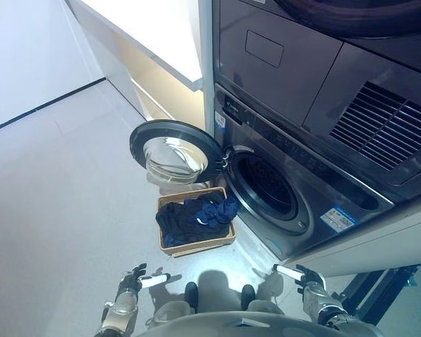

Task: Put the clothes in the basket into the washing machine.

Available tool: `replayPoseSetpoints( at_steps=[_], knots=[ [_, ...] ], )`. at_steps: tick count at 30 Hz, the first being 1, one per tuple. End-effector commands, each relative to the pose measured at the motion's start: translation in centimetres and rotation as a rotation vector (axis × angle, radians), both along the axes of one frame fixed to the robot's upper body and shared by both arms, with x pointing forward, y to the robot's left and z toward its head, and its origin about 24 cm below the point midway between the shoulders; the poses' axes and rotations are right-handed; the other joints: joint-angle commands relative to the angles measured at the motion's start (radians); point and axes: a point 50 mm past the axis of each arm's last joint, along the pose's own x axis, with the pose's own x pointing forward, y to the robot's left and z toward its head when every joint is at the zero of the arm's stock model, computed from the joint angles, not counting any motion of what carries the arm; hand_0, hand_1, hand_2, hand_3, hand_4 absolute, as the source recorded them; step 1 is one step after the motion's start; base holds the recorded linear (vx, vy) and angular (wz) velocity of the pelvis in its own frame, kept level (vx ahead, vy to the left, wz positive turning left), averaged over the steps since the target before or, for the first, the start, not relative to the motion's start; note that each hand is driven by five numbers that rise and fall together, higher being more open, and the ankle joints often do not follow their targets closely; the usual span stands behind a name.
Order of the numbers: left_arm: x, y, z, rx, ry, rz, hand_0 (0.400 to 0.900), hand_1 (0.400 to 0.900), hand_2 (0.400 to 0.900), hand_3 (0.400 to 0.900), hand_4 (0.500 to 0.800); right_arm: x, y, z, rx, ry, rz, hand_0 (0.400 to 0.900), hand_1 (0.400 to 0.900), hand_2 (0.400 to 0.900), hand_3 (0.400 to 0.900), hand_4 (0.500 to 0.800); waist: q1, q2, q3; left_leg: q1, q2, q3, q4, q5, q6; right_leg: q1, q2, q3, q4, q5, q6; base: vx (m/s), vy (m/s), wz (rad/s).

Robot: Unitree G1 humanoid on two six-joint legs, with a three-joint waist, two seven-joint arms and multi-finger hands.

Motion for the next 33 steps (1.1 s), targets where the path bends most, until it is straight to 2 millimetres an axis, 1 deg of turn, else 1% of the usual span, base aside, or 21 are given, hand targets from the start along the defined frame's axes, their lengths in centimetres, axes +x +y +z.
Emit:
replayPoseSetpoints(
  at_steps=[1,17,26,28,29,32,33],
  knots=[
    [2.4,1.5,1.1,0.05,-0.087,0.018,0.9,0.9,0.9,0.9,0.8,2.4,0.1,0.9,-0.024,-0.075,0.025,0.9,0.9,0.9,0.9,0.8,0.027,-0.048,0.004,-0.008,-0.019,-0.03,0.052,-0.105,-0.002,-0.056,-0.027,-0.011,0.089,-0.003,0.032,0.0,0.0,0.0],
    [2.1,1.4,0.9,0.06,-0.06,0.015,0.9,0.9,0.9,0.9,0.8,2.4,0.0,0.9,-0.035,-0.061,0.045,0.9,0.9,0.9,0.9,0.8,0.03,-0.049,0.013,-0.016,-0.021,-0.034,0.061,-0.111,0.001,-0.063,-0.031,-0.011,0.102,-0.01,0.033,0.0,0.0,0.0],
    [2.1,1.4,0.9,0.064,-0.065,0.018,0.9,0.9,0.9,0.9,0.8,3.3,0.0,1.3,-0.066,-0.068,0.083,0.9,0.9,0.9,0.9,0.8,0.037,-0.052,0.038,-0.034,-0.021,-0.042,0.061,-0.106,0.001,-0.084,-0.03,-0.021,0.109,-0.011,0.033,-0.01,0.001,0.04],
    [2.7,1.4,1.3,0.059,-0.096,0.019,0.9,0.9,0.9,0.9,0.8,4.3,-0.1,1.8,-0.09,-0.086,0.118,0.9,0.9,0.9,0.9,0.8,0.041,-0.052,0.056,-0.054,-0.025,-0.046,0.069,-0.103,0.002,-0.1,-0.032,-0.022,0.116,-0.011,0.033,-0.06,0.006,0.04],
    [3.1,1.4,1.5,0.06,-0.116,0.02,0.9,0.9,0.9,0.9,0.8,5.3,-0.1,2.3,-0.113,-0.105,0.163,0.9,0.9,0.9,0.9,0.8,0.044,-0.051,0.069,-0.074,-0.028,-0.047,0.078,-0.101,0.002,-0.118,-0.033,-0.022,0.126,-0.01,0.032,-0.13,-0.002,0.07],
    [4.6,1.6,2.6,0.063,-0.192,0.018,0.9,0.9,0.9,0.9,0.8,9.6,-0.2,5.1,-0.22,-0.21,0.298,0.9,0.9,0.9,0.9,0.8,0.059,-0.047,0.124,-0.149,-0.035,-0.054,0.108,-0.088,0.001,-0.193,-0.04,-0.024,0.158,-0.003,0.031,-0.19,-0.01,0.09],
    [4.6,1.6,2.6,0.063,-0.192,0.018,0.9,0.9,0.9,0.9,0.8,9.6,-0.2,5.1,-0.22,-0.21,0.298,0.9,0.9,0.9,0.9,0.8,0.059,-0.047,0.123,-0.15,-0.035,-0.054,0.109,-0.089,0.001,-0.194,-0.04,-0.024,0.159,-0.003,0.031,-0.17,-0.001,0.1]
  ],
)
